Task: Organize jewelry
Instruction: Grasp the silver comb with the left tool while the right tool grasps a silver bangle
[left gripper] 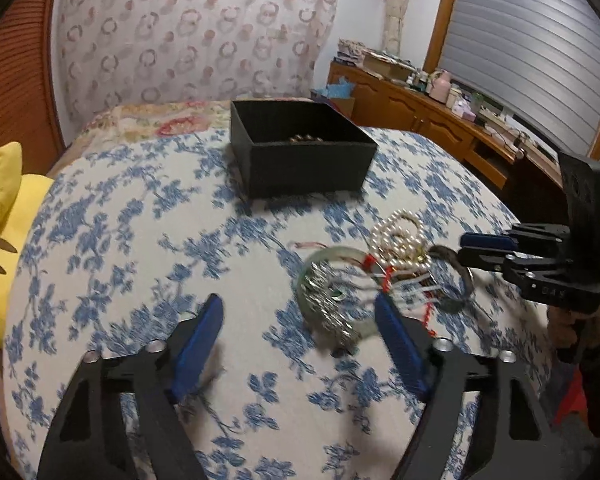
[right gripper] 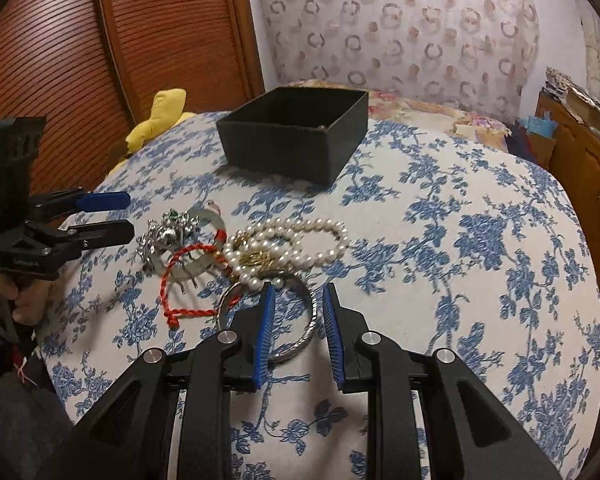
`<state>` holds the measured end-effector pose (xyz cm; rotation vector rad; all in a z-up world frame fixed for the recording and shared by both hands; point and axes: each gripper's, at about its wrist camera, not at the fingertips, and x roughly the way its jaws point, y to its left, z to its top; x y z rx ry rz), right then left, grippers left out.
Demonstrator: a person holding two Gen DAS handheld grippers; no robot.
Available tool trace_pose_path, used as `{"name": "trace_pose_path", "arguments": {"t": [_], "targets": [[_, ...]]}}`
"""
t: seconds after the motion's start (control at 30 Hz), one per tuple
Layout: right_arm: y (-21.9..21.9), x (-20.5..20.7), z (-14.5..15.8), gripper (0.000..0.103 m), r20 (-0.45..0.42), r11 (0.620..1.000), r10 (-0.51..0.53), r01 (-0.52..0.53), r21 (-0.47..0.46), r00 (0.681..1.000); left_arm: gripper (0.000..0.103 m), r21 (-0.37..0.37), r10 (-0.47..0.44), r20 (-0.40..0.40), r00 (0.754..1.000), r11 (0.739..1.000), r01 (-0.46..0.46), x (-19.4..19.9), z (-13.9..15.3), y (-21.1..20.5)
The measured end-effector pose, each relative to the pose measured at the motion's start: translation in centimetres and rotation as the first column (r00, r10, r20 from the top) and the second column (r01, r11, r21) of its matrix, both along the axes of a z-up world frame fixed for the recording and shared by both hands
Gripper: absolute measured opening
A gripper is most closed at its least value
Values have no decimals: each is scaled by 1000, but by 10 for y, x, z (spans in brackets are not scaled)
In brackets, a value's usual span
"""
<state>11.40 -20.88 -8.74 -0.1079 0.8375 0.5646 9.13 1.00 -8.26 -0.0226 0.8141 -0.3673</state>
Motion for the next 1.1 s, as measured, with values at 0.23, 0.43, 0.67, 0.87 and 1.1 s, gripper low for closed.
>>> {"name": "trace_pose_path", "arguments": {"t": [0.23, 0.43, 0.67, 0.87, 1.1], "targets": [[5, 4, -7, 14, -21, 999, -10, 9, -54, 1000, 41, -29, -25, -41, 999, 999, 24, 5, -5, -13], [-4, -4, -6, 5, 7, 995, -33, 34, -89, 999, 35, -101, 5, -80, 997, 995, -14, 16, -7, -6], [-9, -7, -9, 5, 12, 995, -49, 50, -90, 999, 16, -119, 24, -96, 995, 992, -35, 24, -10, -3], [-10, -6, -9, 6, 9, 995, -57, 57, -83, 998, 10, -57, 22, -42, 999, 998, -25, 19, -4, -10], [-9, -2, -10, 7, 1, 995, -59, 59, -85, 998, 5, -32, 40, 14, 999, 999, -40, 9, 10, -6]]}}
